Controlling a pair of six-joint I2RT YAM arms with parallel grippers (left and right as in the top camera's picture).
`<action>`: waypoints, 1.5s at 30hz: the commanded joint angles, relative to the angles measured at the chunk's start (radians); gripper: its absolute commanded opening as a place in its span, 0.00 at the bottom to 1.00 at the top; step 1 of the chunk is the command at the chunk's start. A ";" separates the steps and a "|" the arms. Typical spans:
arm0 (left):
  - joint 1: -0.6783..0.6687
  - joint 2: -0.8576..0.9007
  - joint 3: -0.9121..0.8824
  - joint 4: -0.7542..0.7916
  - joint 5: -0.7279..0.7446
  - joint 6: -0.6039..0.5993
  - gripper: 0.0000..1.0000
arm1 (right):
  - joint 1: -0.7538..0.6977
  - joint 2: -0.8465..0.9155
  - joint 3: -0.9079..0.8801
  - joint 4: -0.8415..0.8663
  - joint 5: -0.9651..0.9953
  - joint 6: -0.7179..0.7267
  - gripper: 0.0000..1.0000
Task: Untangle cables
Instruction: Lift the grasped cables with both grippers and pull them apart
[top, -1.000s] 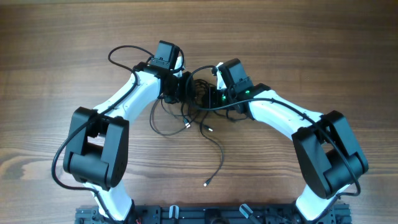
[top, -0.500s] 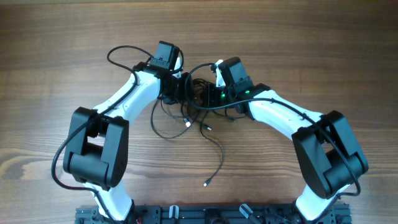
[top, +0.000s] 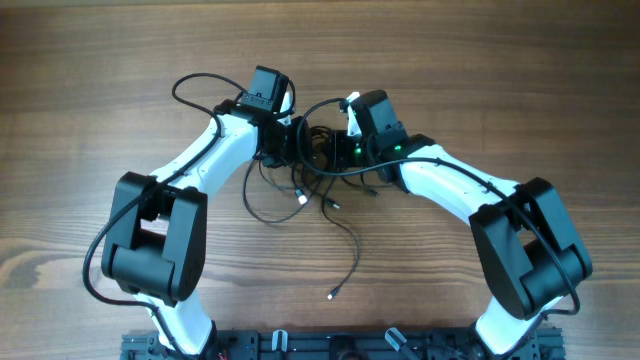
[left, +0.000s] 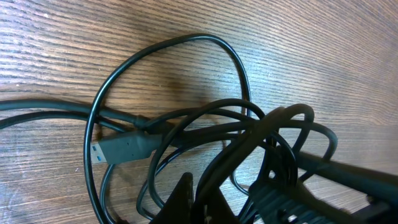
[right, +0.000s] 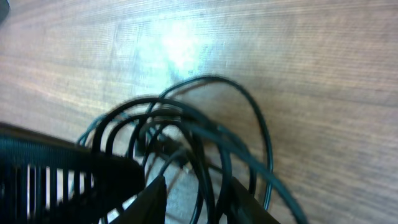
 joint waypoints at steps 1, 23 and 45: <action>0.000 0.011 0.010 0.000 -0.006 -0.003 0.04 | -0.002 0.026 0.003 0.018 0.049 -0.003 0.30; 0.000 0.011 0.010 0.012 -0.055 -0.007 0.04 | -0.002 -0.160 0.008 0.018 -0.298 -0.100 0.05; 0.132 0.011 0.010 0.047 0.404 -0.048 0.04 | -0.002 -0.499 0.003 -0.016 -0.283 -0.124 0.04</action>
